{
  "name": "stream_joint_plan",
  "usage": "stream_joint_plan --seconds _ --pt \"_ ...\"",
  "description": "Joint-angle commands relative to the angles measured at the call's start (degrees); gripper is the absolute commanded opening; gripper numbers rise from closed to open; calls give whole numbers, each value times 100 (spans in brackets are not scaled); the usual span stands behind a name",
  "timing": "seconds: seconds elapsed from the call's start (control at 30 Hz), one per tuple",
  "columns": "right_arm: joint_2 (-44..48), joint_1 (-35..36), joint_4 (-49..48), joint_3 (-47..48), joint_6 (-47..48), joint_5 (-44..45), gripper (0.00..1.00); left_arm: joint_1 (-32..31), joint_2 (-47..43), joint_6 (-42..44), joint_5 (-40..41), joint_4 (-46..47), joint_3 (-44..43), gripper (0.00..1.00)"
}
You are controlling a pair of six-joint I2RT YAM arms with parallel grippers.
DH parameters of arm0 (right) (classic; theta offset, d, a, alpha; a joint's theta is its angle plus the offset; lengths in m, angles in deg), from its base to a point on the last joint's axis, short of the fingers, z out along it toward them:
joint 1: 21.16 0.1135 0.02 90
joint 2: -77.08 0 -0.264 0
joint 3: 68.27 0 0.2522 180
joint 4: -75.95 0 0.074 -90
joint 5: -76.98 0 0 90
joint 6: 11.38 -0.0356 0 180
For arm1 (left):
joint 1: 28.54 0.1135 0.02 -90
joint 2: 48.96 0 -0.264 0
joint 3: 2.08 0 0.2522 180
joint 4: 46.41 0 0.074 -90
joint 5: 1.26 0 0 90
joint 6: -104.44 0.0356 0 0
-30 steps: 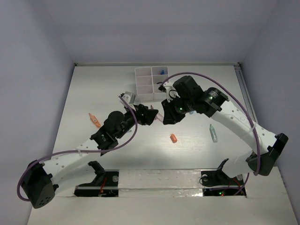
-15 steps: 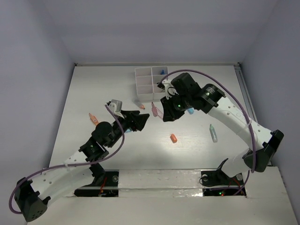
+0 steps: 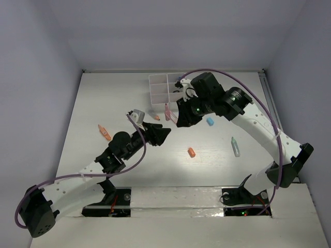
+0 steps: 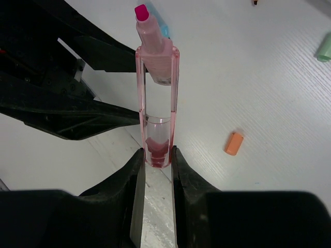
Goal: Sort the stationery into containers
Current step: Close the pen cap on the pen.
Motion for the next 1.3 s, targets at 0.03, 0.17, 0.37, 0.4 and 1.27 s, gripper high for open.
stream_joint_plan --seconds 0.03,0.17,0.37,0.4,1.27 --pt "68 -39 -239 144 -84 -189 0 -26 179 155 -95 741 -311 49" --pt "103 -39 -327 92 -84 -286 0 -26 381 128 212 987 -337 46" --pt "199 -92 -406 -49 -101 -418 0 -26 495 119 546 1366 -320 46" --pt "217 -92 -415 -66 -101 -444 0 -26 504 137 590 1427 -328 46" --pt "393 -250 -538 -321 -180 -664 0 -184 619 278 660 1428 -478 13"
